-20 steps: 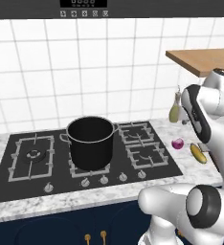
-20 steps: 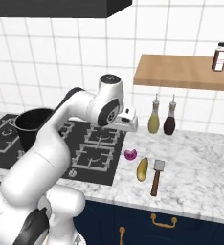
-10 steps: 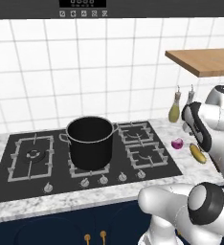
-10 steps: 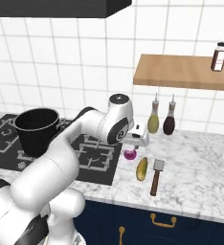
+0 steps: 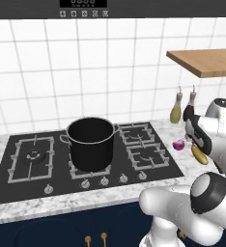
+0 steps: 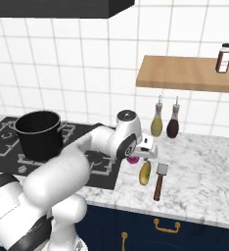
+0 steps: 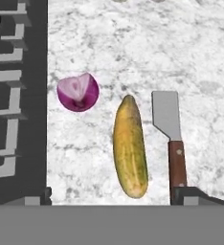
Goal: Put the cucumber and onion in the pot. Retrieve the spatula and lightly stir the vegetables in the pot.
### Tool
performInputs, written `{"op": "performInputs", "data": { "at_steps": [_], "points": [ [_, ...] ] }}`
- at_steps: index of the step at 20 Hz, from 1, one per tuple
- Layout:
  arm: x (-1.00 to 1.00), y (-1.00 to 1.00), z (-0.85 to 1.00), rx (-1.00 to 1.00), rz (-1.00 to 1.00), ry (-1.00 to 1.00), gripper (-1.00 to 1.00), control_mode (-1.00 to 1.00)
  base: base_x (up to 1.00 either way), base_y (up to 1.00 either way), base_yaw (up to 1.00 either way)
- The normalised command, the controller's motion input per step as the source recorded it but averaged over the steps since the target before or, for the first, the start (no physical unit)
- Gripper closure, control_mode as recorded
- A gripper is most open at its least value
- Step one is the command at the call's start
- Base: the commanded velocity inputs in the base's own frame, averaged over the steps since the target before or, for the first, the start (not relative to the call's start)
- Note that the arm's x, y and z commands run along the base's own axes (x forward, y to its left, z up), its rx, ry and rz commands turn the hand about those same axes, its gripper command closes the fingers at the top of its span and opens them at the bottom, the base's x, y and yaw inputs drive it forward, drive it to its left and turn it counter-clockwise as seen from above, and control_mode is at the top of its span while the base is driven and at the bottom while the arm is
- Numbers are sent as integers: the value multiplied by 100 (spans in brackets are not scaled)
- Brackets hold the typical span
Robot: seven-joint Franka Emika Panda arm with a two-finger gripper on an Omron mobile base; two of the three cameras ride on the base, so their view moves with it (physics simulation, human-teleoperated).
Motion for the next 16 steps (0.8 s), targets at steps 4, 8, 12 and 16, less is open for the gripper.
{"op": "performInputs", "data": {
  "at_steps": [4, 8, 12, 16],
  "points": [
    [3, -14, -32, -1, 0, 0, -100, -100, 0, 0, 0],
    [10, -18, -31, 0, 0, 0, -100, -100, 0, 0, 0],
    [14, -9, -30, -1, 0, 0, -100, -100, 0, 0, 0],
    [14, -11, -31, -2, 0, 0, -100, -100, 0, 0, 0]
  ]
}}
